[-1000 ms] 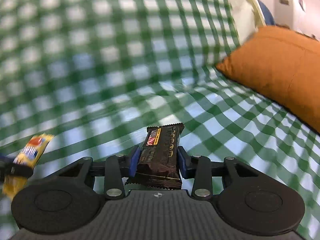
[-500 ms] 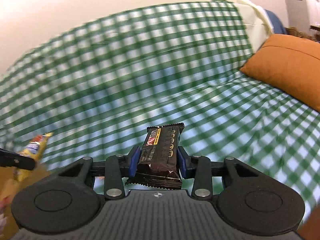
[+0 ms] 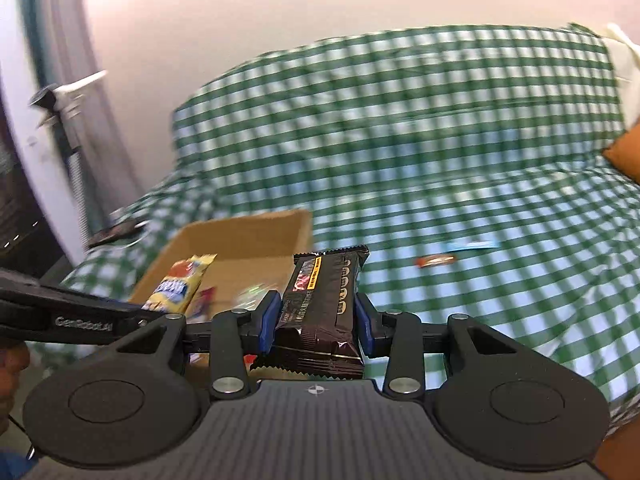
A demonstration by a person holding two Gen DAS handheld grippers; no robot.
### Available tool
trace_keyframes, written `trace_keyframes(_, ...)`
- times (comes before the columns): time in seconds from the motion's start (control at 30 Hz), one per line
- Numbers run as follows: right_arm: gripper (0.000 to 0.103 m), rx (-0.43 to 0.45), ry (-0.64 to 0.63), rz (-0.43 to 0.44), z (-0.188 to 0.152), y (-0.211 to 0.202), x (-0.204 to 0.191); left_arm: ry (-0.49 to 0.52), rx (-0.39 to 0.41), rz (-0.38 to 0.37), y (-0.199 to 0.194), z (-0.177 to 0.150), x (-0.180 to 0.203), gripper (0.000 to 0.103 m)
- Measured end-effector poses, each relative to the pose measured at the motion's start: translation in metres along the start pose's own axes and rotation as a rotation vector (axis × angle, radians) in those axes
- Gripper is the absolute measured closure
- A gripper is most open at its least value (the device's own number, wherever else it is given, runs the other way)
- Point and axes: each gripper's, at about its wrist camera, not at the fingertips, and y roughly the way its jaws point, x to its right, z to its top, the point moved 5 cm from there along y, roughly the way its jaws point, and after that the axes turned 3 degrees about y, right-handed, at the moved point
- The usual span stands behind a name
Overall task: Organize snacks
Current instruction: 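Carry the yellow bar and dark chocolate bar over the box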
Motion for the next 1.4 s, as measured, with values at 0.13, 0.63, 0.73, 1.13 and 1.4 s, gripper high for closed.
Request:
trace_keyframes(0.13,0.061,0.004,-0.096,0.036,-0.016,-0.022,-0.052,-0.045,0.047,0.032,-0.032,-0.024,-0.019,0.09)
trace_keyframes(0.63,0.061,0.014,-0.243,0.036,-0.036,-0.058,-0.111,-0.178,0.158,0.016,-0.09,-0.065,-0.054,0.09)
trace_keyframes(0.73,0.061,0.02,-0.259,0.033,-0.037,-0.062,-0.114,-0.183,0.166,0.008,-0.092,-0.066,-0.056,0.09)
trace_keyframes(1.13,0.061,-0.006,-0.291,0.024,-0.041,-0.056,-0.118,-0.2,0.157,-0.014,-0.084,-0.067,-0.06,0.09)
trace_keyframes(1.4,0.061,-0.04,-0.303,0.022,-0.043,-0.047,-0.12,-0.209,0.139,-0.021,-0.074,-0.066,-0.062,0.09)
